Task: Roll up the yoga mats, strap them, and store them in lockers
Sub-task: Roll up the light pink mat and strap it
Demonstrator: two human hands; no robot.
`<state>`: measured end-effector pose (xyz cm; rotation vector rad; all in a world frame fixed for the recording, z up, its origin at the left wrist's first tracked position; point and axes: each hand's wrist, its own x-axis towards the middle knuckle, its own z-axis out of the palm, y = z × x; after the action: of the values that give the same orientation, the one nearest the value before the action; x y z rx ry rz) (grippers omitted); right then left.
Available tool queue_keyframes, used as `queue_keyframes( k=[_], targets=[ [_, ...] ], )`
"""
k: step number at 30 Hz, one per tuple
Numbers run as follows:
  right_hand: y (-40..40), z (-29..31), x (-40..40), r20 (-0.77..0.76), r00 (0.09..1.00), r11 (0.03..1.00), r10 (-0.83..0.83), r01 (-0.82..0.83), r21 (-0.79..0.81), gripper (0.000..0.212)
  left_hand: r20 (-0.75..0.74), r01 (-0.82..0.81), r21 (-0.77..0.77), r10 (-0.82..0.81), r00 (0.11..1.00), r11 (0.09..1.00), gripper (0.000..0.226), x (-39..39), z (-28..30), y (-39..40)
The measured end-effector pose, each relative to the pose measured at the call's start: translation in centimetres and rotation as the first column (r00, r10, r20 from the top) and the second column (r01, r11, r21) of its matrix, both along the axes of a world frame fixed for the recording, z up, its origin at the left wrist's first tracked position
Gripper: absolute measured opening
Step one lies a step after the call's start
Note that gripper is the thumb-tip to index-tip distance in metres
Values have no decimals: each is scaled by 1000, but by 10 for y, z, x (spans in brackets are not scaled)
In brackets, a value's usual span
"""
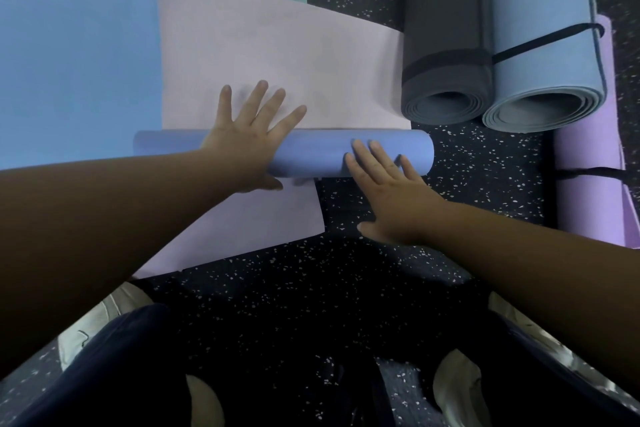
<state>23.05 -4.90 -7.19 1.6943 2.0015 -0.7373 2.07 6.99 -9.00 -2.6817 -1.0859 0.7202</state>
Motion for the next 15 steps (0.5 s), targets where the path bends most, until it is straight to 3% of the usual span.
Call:
queue_keyframes(
  k=[4, 8, 15],
  targets=[
    [-2, -1, 4, 7, 1000, 1000, 19, -19, -1, 99, 43, -1, -23, 2, 999, 1000, 111, -2, -1, -4],
    [-1, 0, 6, -2, 1000, 1000, 12, -12, 18, 97, 90, 113, 5, -113, 990, 994, 108, -10, -6, -8],
    [24, 4, 9, -32, 999, 999, -33, 33, 2, 98, 159, 191, 168, -218, 963, 967, 123, -22, -18, -19]
  ],
)
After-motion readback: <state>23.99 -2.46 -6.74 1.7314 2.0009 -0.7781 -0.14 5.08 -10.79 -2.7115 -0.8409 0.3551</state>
